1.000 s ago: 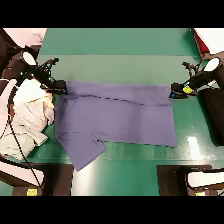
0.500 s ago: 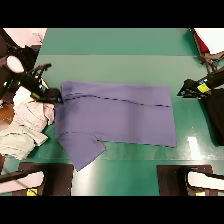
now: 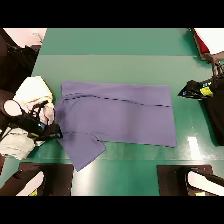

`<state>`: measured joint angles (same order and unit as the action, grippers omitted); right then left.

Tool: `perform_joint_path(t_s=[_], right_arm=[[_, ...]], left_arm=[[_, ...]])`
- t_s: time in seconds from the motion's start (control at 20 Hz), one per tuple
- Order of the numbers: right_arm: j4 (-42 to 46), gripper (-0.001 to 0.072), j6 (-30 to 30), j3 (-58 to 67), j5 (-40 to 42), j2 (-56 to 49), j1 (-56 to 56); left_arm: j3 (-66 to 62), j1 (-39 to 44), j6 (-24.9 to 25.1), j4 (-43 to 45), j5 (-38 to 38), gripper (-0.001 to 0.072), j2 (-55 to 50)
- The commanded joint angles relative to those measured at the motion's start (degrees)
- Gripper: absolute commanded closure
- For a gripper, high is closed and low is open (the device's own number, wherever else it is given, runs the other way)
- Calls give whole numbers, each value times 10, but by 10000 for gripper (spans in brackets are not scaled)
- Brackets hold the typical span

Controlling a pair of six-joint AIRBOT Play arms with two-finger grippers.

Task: Fold the shirts.

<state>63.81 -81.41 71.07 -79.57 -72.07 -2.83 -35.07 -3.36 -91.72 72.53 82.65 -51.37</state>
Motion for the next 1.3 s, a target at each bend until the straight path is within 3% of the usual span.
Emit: perform_joint_path(t_s=[0.0,0.15,0.55,0.6,0.65,0.7,0.9,1.05,1.1,1.2,1.25], right_arm=[[-16,406,5,-3,12,3,0],[-16,406,5,-3,11,4,0],[-28,406,5,-3,6,4,0],[-23,407,5,-3,0,4,-2],[-23,406,5,-3,-7,4,-8],[-23,406,5,-3,-17,4,-16],[-20,406,11,-26,-66,10,-52],[22,402,9,-126,-68,51,-84],[46,384,9,-170,-74,66,-96],[71,239,9,-254,-82,88,-121],[68,238,9,-292,-81,94,-134]], left_arm=[[70,0,-13,-49,-42,104,16],[111,0,-13,-100,-112,105,16],[146,0,-13,-114,-139,107,16],[137,0,-13,-115,-137,224,16],[125,0,-5,-115,-134,513,16],[110,0,4,-114,-134,641,16],[43,0,9,-112,-116,682,16],[-2,0,25,-115,-94,682,16],[-11,0,32,-118,-93,682,16],[-21,0,37,-121,-96,682,16],[-22,0,37,-126,-101,682,16]])
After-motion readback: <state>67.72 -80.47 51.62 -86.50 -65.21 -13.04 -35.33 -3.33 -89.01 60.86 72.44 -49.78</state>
